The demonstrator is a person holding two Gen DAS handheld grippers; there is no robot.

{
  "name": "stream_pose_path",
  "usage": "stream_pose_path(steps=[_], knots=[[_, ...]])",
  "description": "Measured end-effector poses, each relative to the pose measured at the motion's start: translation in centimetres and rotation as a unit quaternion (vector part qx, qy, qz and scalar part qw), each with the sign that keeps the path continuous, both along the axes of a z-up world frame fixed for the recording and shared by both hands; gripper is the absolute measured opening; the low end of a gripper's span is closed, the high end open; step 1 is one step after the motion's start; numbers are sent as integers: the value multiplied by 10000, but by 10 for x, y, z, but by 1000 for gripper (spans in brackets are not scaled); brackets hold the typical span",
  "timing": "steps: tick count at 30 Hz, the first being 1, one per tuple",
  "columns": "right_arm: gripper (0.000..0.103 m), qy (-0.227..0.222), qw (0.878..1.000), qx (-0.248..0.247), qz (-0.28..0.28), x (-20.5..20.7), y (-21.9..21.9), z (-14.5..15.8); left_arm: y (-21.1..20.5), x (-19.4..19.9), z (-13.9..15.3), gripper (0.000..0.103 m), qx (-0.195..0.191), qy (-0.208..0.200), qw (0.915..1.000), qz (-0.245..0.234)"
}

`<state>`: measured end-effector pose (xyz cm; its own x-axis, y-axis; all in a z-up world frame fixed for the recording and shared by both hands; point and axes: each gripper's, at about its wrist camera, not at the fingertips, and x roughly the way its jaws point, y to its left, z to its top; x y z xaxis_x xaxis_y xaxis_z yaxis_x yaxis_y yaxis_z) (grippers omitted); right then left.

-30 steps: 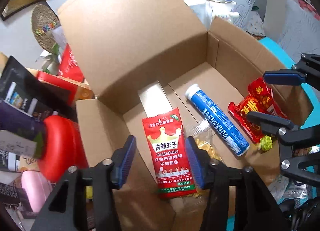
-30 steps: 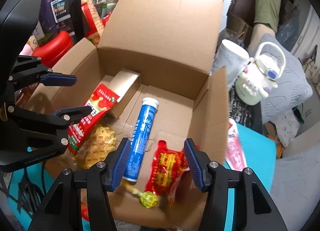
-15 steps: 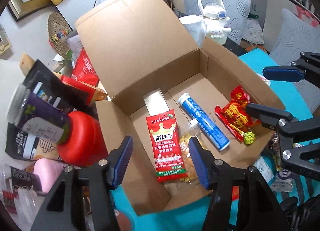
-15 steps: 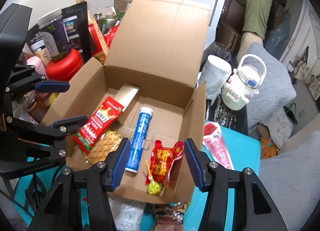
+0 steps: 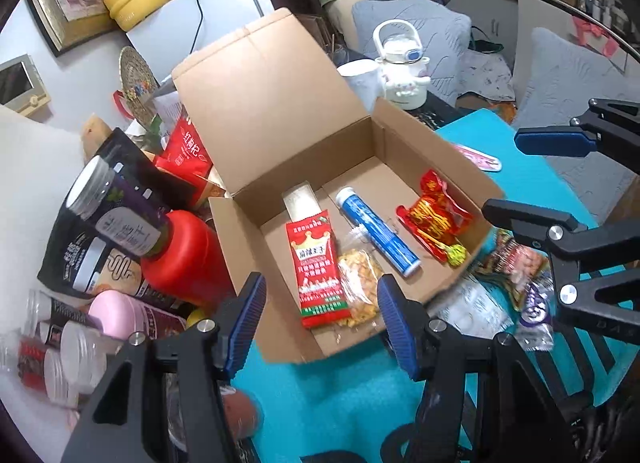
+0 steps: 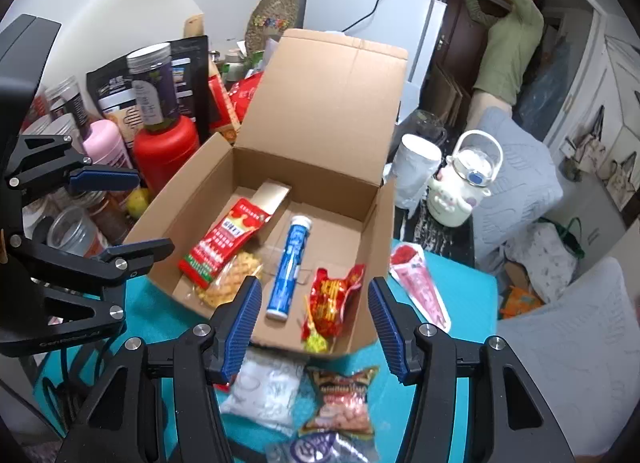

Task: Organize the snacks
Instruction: 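Withdraw both tools from the box back over the remaining snacks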

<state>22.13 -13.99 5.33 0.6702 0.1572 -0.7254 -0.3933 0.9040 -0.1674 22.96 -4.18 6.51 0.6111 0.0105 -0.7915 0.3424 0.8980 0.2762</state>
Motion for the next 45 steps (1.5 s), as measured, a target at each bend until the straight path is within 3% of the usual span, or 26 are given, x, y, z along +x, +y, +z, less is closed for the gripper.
stream_pose_path(steps=[12,24,41,45], knots=[[55,-120,9999,-26,105,-70,-2,-4,-3,-72,-1,57,-107,-71,9997,-194],[56,136,9998,55,115,-119,0,-39,-1,-125,-31,57,-202,153,9993,-290],[55,578,9980,168,-208,-134,-18,-92,2,-143,-82,57,-592,552,9963,-293],[63,638,9973,212,-289,-134,-25,-102,3,-140,-91,57,-651,582,9958,-269]])
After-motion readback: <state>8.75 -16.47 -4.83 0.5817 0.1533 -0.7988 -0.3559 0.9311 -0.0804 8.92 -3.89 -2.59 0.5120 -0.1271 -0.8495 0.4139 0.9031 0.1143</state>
